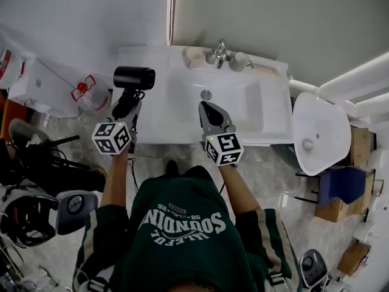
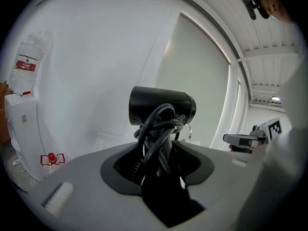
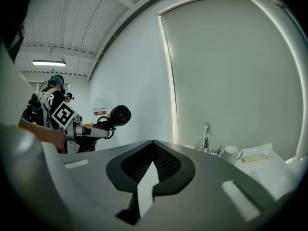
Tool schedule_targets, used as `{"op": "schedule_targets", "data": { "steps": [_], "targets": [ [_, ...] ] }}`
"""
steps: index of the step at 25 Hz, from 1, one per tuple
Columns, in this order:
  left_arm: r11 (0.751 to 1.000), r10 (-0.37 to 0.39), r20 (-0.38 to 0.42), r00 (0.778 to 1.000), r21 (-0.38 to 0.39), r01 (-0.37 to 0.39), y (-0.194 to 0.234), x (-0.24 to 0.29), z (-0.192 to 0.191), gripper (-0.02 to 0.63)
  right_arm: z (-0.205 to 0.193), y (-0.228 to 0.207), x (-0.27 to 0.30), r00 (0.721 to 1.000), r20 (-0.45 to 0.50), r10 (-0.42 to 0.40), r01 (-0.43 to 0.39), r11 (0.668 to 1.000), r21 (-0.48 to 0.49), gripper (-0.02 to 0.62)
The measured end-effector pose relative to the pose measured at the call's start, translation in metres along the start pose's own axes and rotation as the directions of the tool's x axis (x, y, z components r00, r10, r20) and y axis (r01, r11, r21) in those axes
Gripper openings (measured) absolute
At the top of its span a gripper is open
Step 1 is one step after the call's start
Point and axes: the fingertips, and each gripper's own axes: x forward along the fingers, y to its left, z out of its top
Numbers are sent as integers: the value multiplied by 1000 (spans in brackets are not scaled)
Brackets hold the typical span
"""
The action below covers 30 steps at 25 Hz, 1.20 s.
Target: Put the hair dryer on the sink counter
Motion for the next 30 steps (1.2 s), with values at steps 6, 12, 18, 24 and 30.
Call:
{"op": "schedule_targets", "data": {
  "steps": [6, 12, 18, 24, 30],
  "targets": [
    [998, 53, 11, 999, -29, -52, 26, 24, 11, 229, -5, -11, 42, 998, -26, 53, -52, 999, 3, 3],
    [994, 103, 8, 995, -45, -103, 53, 59, 22, 229, 1, -23, 97, 990, -46, 130, -130, 991, -10, 3],
    [988, 143, -18, 990, -56, -144, 75, 87, 19, 229, -9, -27, 132, 978, -89, 188, -188, 982, -2, 3],
    [978, 179, -102, 979, -89, -188, 98, 103, -21, 229, -24, -34, 145, 971, -128, 204, -204, 979, 15, 3],
    [969, 196, -193, 962, -110, -219, 112, 114, -65, 229, -38, -46, 143, 968, -164, 188, -185, 982, 30, 3]
  ]
}}
